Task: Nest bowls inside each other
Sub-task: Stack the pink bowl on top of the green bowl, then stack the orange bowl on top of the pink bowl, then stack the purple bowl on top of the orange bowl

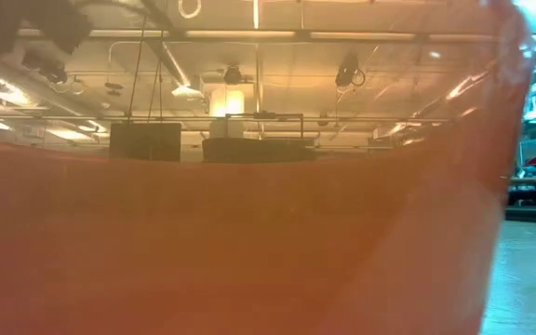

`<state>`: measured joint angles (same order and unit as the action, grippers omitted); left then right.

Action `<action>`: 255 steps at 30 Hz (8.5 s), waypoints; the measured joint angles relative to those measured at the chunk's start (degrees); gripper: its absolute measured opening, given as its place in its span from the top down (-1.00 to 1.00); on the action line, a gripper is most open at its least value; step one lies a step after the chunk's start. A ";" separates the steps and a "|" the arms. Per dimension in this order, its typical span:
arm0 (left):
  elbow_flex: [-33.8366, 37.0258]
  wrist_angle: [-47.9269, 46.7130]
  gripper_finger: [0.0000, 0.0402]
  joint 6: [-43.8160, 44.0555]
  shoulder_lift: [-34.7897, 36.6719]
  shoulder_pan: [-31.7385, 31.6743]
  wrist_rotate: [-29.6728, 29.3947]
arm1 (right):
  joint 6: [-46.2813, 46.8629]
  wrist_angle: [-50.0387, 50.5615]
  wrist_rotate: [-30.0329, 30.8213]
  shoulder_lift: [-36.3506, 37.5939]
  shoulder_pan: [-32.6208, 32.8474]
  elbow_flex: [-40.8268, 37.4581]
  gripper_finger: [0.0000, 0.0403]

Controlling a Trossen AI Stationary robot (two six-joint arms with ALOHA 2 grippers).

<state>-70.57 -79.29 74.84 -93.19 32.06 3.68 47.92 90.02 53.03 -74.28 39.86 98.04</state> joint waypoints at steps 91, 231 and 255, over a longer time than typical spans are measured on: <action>-51.92 -1.47 0.02 -42.92 -23.69 -12.55 -3.31 | -2.43 -0.28 -0.45 0.00 -1.75 0.04 0.15; -8.69 14.51 -0.03 -6.89 -7.15 23.76 5.28 | 2.10 -0.76 0.27 -0.02 -1.82 0.04 0.15; 3.21 18.61 0.14 -7.09 -7.19 26.24 -0.21 | 0.63 -2.97 -0.17 -0.15 -3.67 0.04 0.15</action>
<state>-67.36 -60.68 67.76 -100.38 58.30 3.47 48.55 87.05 52.86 -74.43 36.18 98.08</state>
